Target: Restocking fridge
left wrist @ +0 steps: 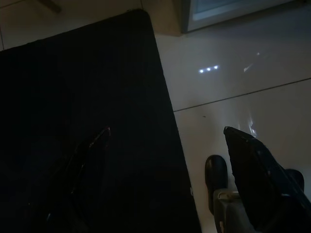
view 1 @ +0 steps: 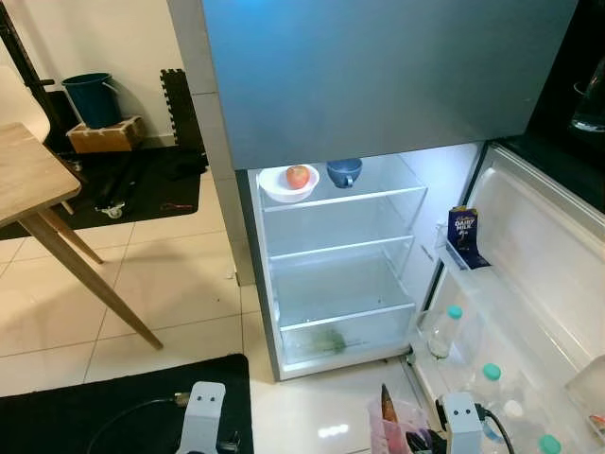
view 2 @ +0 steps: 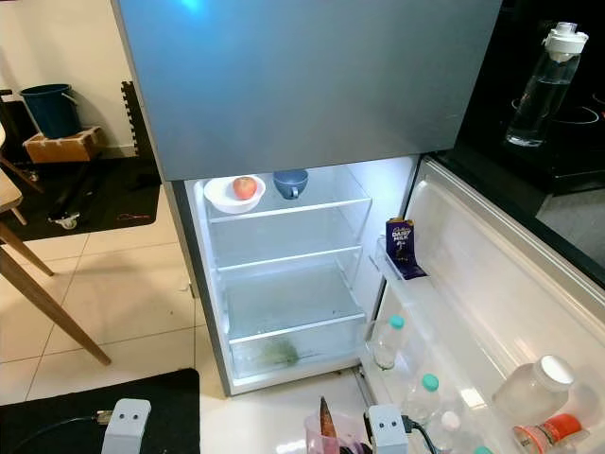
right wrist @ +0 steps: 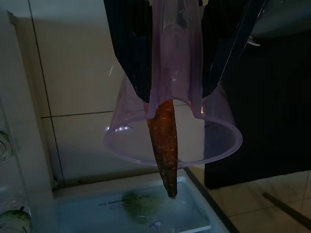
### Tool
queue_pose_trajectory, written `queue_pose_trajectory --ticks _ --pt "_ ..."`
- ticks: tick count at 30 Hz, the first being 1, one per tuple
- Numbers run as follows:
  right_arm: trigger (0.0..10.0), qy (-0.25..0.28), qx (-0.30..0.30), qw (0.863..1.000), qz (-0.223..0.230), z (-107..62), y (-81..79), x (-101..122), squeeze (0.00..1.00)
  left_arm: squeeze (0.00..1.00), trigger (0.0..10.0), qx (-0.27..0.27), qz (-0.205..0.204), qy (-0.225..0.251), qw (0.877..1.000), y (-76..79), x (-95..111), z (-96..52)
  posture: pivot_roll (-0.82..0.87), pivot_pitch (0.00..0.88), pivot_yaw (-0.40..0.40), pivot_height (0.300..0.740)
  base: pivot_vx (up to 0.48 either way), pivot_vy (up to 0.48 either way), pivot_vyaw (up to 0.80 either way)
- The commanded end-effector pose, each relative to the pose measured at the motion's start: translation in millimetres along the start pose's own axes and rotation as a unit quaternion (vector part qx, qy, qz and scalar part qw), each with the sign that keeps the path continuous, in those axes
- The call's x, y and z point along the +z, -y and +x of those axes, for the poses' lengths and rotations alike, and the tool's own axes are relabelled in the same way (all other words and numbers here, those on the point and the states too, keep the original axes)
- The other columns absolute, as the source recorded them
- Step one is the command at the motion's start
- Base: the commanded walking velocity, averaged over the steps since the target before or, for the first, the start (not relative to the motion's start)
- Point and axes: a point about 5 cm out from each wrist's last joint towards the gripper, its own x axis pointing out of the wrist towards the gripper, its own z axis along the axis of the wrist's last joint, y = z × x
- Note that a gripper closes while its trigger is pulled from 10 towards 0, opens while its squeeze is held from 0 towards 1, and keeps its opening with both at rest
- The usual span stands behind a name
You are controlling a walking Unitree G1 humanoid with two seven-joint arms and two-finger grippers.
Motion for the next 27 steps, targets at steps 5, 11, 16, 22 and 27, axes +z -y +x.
queue_pose_trajectory --ticks 5,11,16,22,27 --pt "10.0 0.006 -0.029 0.999 -0.03 -2.8 3.1 -2.1 0.0 0.0 10.0 -0.013 0.008 -0.005 1.0 3.2 -3.9 -0.7 -0.05 0.118 0.038 0.74 0.0 0.0 0.0" --pt "10.0 -0.005 -0.016 1.0 -0.012 -2.9 1.5 -5.5 0.0 0.0 10.0 -0.014 0.009 -0.002 1.0 4.1 -2.6 -0.2 -0.05 0.102 0.03 0.74 0.0 0.0 0.0" --pt "10.0 -0.007 -0.016 1.0 -0.004 -2.3 1.5 -5.5 0.0 0.0 10.0 -0.009 -0.004 -0.006 1.0 2.3 -3.8 -0.3 -0.05 0.103 0.035 0.74 0.0 0.0 0.0" --pt "10.0 -0.003 -0.02 1.0 -0.005 -2.4 3.1 -3.9 0.0 0.0 10.0 -0.017 -0.001 -0.007 1.0 4.1 -4.0 -0.5 -0.05 0.104 0.033 0.74 0.0 0.0 0.0" --pt "10.0 -0.003 -0.02 1.0 -0.005 -2.8 3.7 -4.2 0.0 0.0 10.0 -0.017 -0.002 -0.005 1.0 4.0 -3.2 -0.3 -0.05 0.11 0.035 0.74 0.0 0.0 0.0"
